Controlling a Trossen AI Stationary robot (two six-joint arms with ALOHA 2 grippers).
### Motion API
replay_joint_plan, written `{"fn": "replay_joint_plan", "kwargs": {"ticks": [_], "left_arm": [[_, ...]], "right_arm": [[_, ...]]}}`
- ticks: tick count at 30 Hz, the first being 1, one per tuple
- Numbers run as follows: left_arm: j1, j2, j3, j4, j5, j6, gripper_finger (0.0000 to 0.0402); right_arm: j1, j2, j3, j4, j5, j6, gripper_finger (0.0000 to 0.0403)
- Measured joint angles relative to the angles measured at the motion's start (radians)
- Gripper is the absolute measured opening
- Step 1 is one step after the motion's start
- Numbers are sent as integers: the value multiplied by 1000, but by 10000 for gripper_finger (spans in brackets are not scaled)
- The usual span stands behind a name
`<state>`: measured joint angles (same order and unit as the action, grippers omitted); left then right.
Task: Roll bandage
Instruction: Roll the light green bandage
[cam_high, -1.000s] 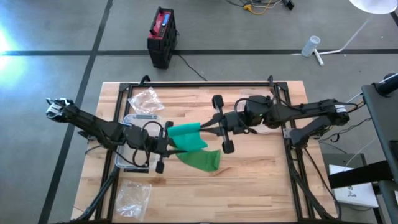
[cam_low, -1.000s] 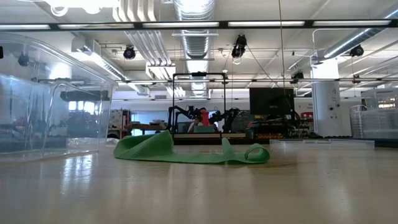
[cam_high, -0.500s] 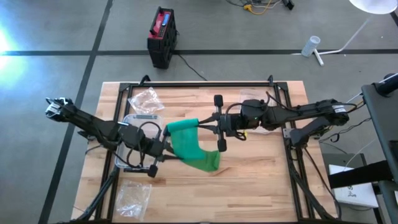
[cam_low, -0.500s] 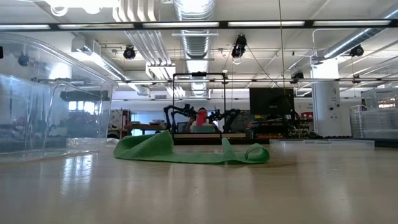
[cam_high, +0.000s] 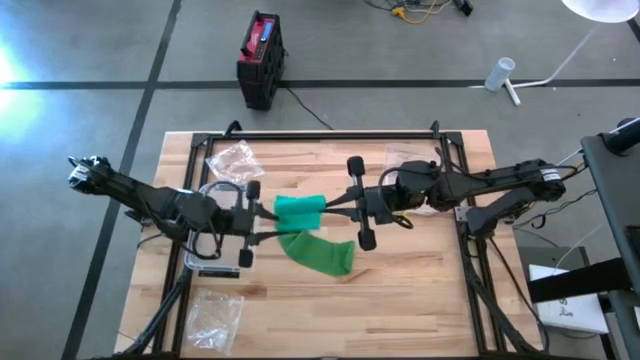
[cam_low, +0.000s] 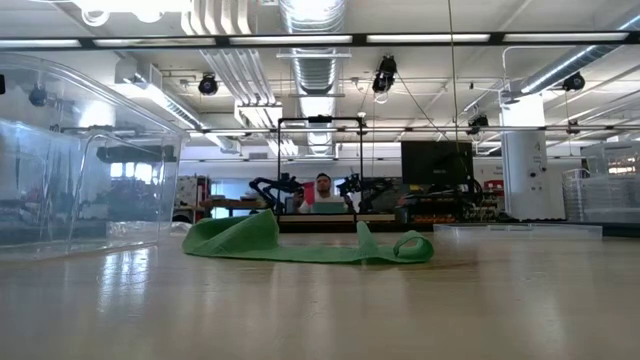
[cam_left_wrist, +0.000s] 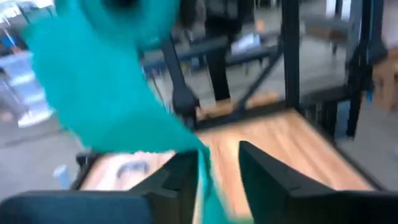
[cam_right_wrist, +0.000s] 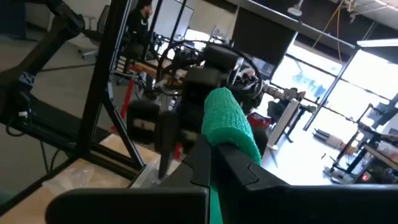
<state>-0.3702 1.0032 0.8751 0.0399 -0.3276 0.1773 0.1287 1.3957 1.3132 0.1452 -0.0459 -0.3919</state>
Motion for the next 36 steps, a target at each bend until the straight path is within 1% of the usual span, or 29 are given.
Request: {"fn": "replay_joint_plan", "kwargs": {"ticks": [3,6,12,15,18,20,25,30,33,36], "left_arm": [[1,9,-8,107,40,27,150],[2,28,-10,146,38,48,183],[6,39,-10,88,-89,24,228],[5,28,-10,1,-169,1,239],[6,10,-10,-116,-283,-42,241],[6,2,-10,-160,-326,-69,239],[5,-20,-10,-163,-332,-49,223],[8,-30,-10,-150,-397,21,202],[7,-27,-10,-110,-394,44,190],[7,-23,-10,-34,-350,102,178]], "right_arm": [[0,-1,0,1,-7,-17,0],[1,-1,0,-6,-16,-36,0],[12,-15,-1,-25,-67,-54,0],[16,-36,-1,-41,-68,-78,0],[15,-60,-2,-80,-67,-109,0],[15,-76,-3,-109,-66,-127,0],[15,-101,-20,-172,-67,-142,0],[15,-100,-39,-208,-66,-137,0],[15,-100,-54,-208,-67,-133,0],[15,-100,-65,-208,-67,-124,0]]}}
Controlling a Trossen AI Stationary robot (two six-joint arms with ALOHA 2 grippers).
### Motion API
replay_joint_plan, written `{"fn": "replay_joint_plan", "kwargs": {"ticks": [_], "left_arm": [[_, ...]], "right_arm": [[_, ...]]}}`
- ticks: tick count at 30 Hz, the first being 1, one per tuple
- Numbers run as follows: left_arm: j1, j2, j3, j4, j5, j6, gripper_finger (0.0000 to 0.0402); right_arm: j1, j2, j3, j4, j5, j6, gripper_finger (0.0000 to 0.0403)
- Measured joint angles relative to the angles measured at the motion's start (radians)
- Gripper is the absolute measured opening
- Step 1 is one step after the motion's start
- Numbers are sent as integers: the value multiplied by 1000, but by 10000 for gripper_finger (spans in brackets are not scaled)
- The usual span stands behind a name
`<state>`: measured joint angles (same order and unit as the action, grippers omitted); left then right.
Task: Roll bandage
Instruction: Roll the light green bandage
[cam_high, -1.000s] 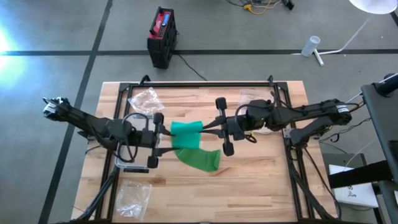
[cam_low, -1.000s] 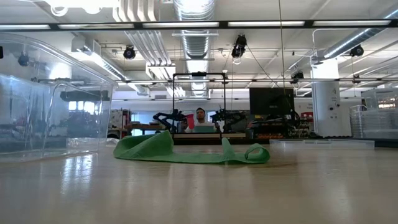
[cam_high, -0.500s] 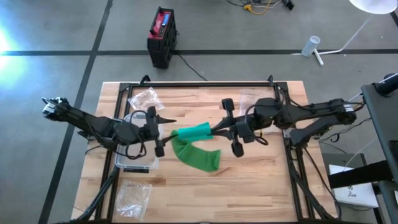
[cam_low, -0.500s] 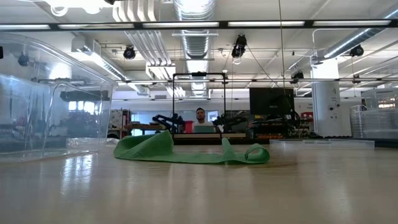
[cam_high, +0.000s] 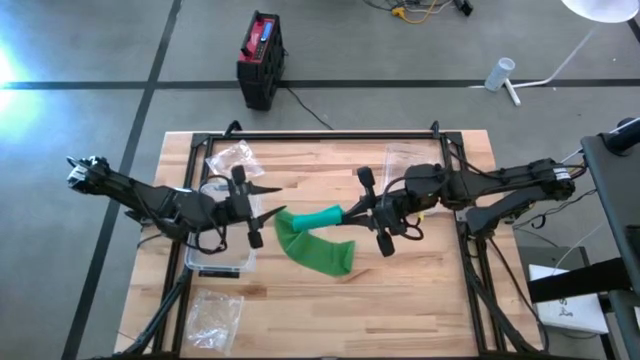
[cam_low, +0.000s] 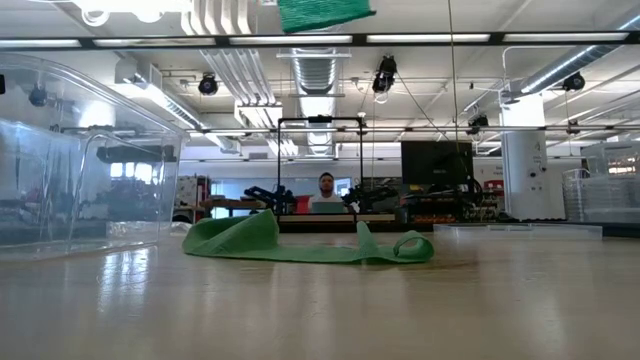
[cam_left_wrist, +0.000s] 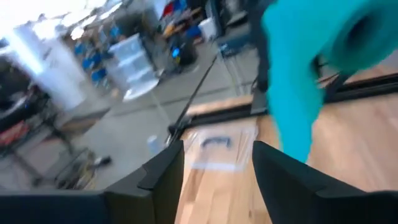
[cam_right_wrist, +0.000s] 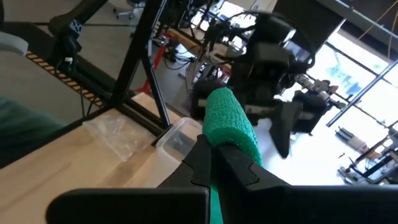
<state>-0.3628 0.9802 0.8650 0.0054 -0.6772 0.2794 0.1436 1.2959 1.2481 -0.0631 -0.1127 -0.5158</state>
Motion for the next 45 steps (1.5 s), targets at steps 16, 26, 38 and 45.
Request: {"fn": "replay_joint_plan", "kwargs": {"ticks": [16,26,38,45], "left_arm": [[0,41,0,226,277,170,130],[1,80,3,291,291,215,118],[12,110,6,343,329,252,134],[23,164,5,387,330,262,111]], "right_arm": [[0,0,-5,43,1,44,0],[0,0,-5,46,9,71,0],[-2,0,-5,31,9,125,0],[-2,3,-5,34,9,153,0]]}}
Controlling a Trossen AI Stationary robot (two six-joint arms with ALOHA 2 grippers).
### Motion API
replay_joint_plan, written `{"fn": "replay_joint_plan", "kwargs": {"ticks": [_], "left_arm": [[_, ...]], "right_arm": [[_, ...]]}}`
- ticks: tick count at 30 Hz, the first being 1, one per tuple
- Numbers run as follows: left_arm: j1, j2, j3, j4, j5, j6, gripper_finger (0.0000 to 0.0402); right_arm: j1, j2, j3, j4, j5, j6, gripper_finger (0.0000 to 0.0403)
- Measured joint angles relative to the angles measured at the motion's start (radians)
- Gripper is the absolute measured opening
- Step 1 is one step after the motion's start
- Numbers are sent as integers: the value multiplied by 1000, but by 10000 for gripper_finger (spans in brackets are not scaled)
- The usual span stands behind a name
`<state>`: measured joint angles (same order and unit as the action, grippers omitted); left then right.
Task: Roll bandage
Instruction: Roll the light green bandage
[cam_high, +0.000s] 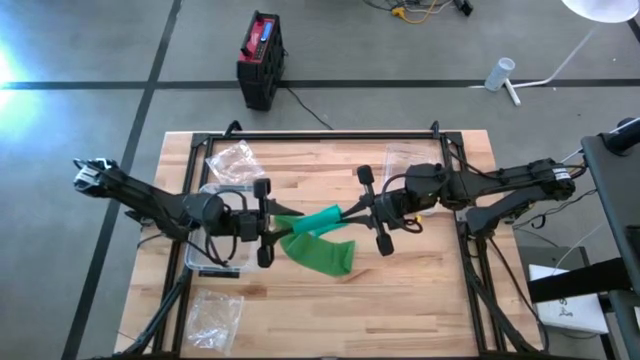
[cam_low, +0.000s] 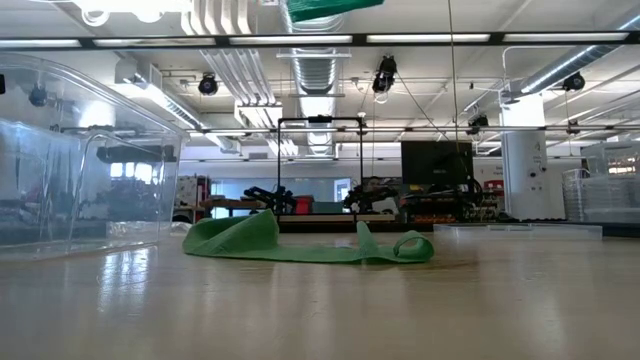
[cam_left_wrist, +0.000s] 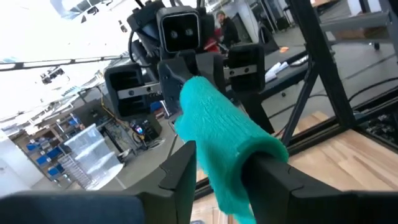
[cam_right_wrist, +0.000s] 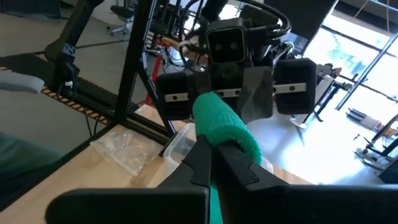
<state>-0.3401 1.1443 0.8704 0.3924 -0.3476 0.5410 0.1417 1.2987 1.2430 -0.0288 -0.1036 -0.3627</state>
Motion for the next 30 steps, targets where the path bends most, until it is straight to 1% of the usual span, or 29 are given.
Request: {"fn": "replay_joint_plan", "kwargs": {"ticks": [4,7,8,11,13,15,16,20,22,24,26,28,30], "left_arm": [[0,15,0,44,1,-1,77],[0,14,0,49,-2,-34,25],[1,10,0,51,-2,-53,14],[3,-12,-1,42,-10,-122,11],[3,-34,-2,26,-10,-158,6],[3,-59,-3,11,-15,-187,4],[3,-71,-4,7,-35,-194,4],[3,-116,-11,-1,-141,-201,3],[6,-138,-11,8,-210,-207,3],[12,-153,-11,17,-266,-216,3],[14,-158,-13,14,-296,-228,2],[16,-158,-15,8,-314,-242,2],[17,-159,-15,21,-356,-251,2]], "right_arm": [[0,1,0,3,-1,13,0],[0,2,0,2,-1,5,6],[0,2,0,2,-1,3,10],[5,0,0,-10,3,-36,31],[16,-6,1,-19,28,-74,49],[31,-16,1,-20,83,-107,70],[38,-19,1,-21,117,-125,80],[61,-21,-2,-71,283,-171,123],[63,-21,-15,-76,323,-191,141],[63,-12,-43,-35,361,-206,154],[65,3,-86,36,418,-253,160],[69,22,-134,134,483,-339,161],[70,41,-177,254,530,-449,159]]}}
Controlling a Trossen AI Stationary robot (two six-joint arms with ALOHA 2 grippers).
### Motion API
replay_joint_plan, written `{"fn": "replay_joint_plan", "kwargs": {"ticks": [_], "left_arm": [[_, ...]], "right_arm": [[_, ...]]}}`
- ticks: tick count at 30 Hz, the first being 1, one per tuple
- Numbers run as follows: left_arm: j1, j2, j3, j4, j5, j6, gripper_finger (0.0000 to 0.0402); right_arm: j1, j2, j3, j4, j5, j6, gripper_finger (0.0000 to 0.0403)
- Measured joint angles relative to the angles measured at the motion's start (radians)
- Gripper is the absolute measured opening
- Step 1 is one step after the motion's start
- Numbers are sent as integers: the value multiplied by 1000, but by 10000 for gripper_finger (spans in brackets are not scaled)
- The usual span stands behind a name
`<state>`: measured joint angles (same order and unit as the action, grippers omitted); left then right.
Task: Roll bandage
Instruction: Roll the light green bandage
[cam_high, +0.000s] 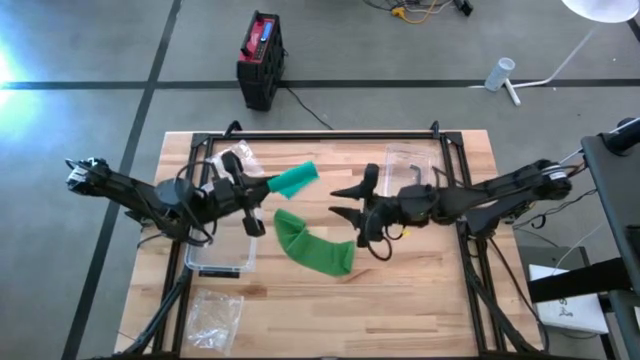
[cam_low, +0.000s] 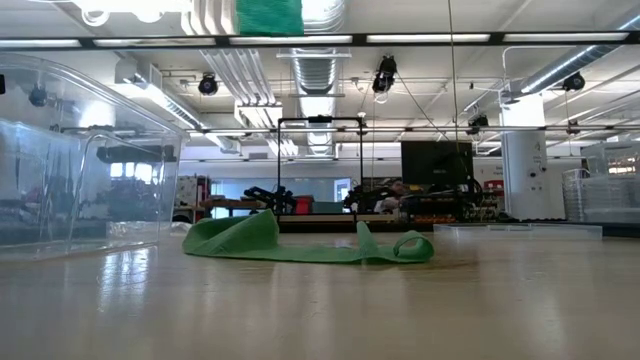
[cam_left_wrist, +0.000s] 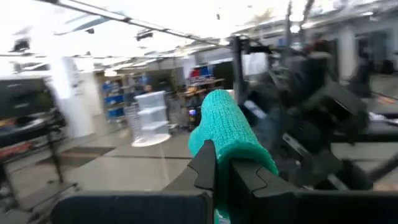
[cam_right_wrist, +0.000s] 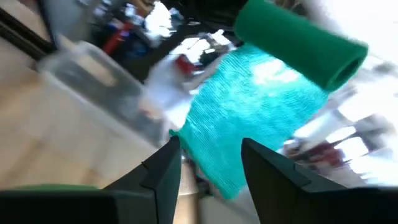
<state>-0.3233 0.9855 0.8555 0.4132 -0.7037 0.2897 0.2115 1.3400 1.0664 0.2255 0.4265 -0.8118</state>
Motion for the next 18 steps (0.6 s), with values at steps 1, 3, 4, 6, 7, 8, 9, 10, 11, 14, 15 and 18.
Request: {"fn": "replay_joint_plan", "kwargs": {"ticks": [1,3,4,6,7,8,9,10,11,14,15,18], "left_arm": [[2,0,0,11,-31,1,2],[10,2,0,25,-88,19,2],[17,4,0,28,-99,31,3],[31,9,0,31,-100,35,3],[37,12,0,33,-100,35,3],[42,14,0,37,-100,35,3],[46,17,0,44,-99,36,3],[49,19,0,51,-99,36,3],[49,22,0,60,-99,35,3],[49,23,0,76,-99,31,3],[49,23,0,78,-98,25,3],[49,22,0,85,-80,8,3]], "right_arm": [[0,8,-16,51,5,-55,157],[0,35,-39,133,5,-162,152],[0,53,-45,167,5,-210,149],[-2,90,-50,204,20,-290,143],[-3,110,-48,220,31,-320,141],[-6,129,-36,222,46,-345,139],[-9,150,-23,225,63,-364,137],[-11,171,-9,228,86,-385,136],[-13,193,5,228,114,-410,135],[-20,268,59,223,206,-497,139],[-23,291,80,222,235,-521,142],[-29,349,141,228,301,-579,153]]}}
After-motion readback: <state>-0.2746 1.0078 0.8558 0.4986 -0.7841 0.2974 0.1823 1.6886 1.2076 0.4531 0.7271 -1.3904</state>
